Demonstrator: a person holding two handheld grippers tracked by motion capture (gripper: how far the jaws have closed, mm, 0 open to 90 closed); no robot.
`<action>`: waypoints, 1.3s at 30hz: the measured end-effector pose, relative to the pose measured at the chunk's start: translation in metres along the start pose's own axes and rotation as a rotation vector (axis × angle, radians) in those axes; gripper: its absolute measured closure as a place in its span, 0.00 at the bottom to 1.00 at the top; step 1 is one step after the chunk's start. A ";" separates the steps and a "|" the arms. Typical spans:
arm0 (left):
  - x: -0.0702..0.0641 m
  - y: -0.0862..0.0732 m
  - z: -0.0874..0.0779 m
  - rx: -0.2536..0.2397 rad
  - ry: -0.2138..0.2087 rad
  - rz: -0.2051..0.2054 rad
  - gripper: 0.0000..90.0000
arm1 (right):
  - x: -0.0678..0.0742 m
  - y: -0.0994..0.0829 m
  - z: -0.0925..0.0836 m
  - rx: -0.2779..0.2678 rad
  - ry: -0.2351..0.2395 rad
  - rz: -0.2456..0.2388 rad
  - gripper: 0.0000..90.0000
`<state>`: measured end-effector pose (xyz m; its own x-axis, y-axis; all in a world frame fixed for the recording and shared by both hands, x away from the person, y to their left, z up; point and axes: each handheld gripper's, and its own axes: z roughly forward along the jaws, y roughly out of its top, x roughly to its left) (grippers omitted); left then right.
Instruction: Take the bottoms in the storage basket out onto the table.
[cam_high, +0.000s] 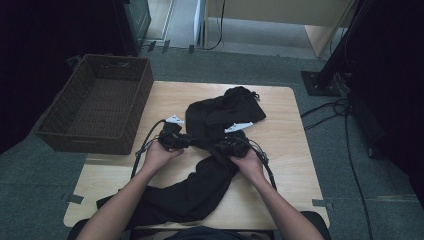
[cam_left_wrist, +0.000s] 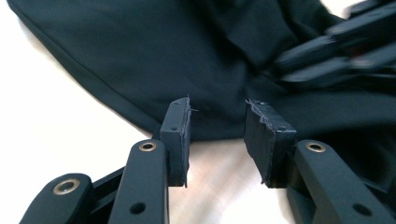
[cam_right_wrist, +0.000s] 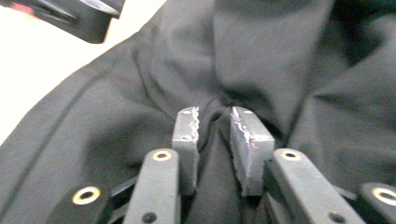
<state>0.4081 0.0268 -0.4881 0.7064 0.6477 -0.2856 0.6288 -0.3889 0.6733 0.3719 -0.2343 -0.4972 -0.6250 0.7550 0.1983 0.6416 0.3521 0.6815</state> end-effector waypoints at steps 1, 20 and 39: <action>0.002 0.002 0.003 -0.001 0.009 0.002 0.67 | -0.002 0.001 -0.004 -0.020 -0.012 0.013 0.74; 0.020 0.011 0.034 0.020 0.123 0.102 0.95 | -0.014 0.010 0.027 -0.037 -0.215 -0.033 0.67; 0.049 0.003 0.008 0.042 0.152 0.003 1.00 | -0.049 -0.013 -0.034 -0.060 -0.122 0.159 0.91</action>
<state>0.4468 0.0517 -0.5060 0.6526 0.7373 -0.1747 0.6421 -0.4156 0.6442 0.3789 -0.2943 -0.4917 -0.4570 0.8613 0.2222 0.6978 0.1923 0.6900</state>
